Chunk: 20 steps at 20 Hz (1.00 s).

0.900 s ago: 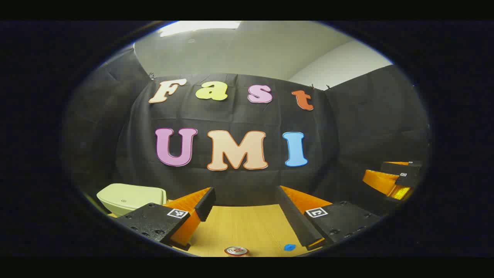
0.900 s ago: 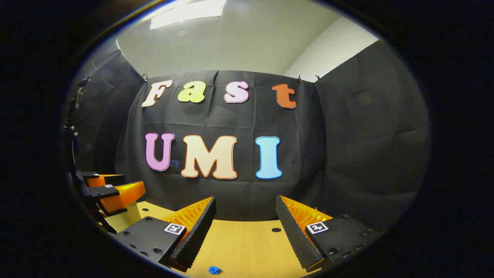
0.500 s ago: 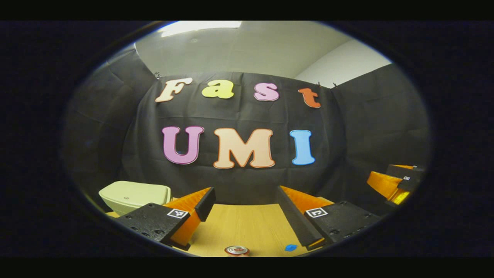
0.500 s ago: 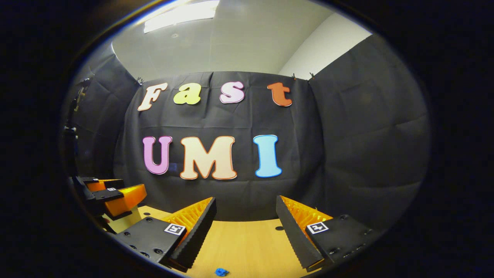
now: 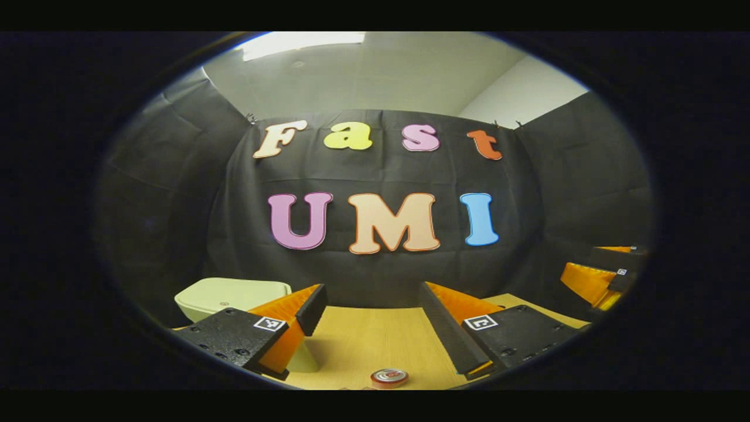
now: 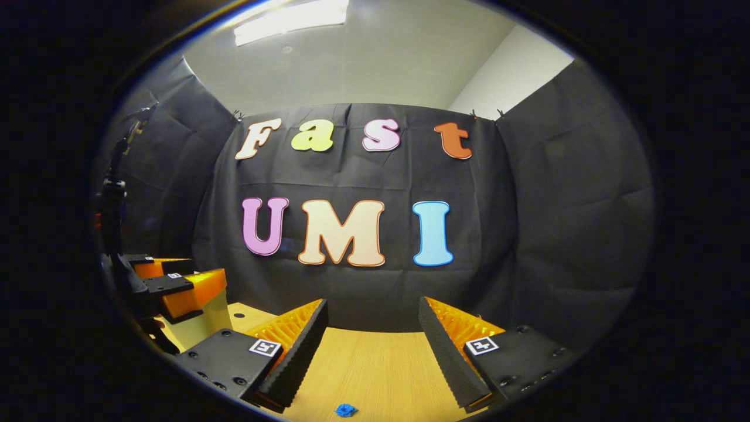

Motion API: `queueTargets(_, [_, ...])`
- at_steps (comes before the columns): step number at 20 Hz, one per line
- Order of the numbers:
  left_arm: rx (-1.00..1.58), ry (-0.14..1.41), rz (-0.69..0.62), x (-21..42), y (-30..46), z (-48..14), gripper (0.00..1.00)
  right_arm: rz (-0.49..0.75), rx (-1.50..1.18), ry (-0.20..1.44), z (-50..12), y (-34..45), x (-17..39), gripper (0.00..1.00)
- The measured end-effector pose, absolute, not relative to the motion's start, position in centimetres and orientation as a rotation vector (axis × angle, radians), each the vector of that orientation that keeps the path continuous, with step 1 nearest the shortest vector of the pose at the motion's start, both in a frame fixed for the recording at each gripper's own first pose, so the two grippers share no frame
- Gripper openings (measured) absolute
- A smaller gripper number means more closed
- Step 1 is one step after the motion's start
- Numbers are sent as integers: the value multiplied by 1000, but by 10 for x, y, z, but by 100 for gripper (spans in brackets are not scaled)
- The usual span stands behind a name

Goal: Press the lid of the desktop garbage bin to open it, pick up the crumpled paper on the desktop and throw it into the bin, then pick up the pop can on the desktop and drop it into the bin, and finally close the garbage bin lid.

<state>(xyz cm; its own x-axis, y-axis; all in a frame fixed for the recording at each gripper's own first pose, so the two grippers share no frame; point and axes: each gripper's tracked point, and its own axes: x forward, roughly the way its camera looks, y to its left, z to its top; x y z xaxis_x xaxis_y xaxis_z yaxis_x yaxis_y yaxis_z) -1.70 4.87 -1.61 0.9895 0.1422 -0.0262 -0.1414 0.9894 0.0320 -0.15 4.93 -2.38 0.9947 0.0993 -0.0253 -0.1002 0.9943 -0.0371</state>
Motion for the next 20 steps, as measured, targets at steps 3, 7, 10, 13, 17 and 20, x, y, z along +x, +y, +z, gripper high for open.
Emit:
queueTargets(3, [37,51,166,-17,62,-24,94,114,-31,35,-26,56,-3,98])
queueTargets(7, [30,62,174,-19,64,-26,94,106,-12,38,-26,54,-3,98])
queueTargets(10, [65,61,154,-18,58,-24,94,102,-5,43,-28,52,-1,98])
queueTargets(13, [95,31,145,-18,57,-13,74,109,2,62,-35,53,0,98])
queueTargets(17, [127,22,176,-19,66,-12,51,139,-22,74,-40,63,-3,98])
queueTargets(20, [105,54,210,-20,79,-21,33,170,-37,79,-43,71,-6,98])
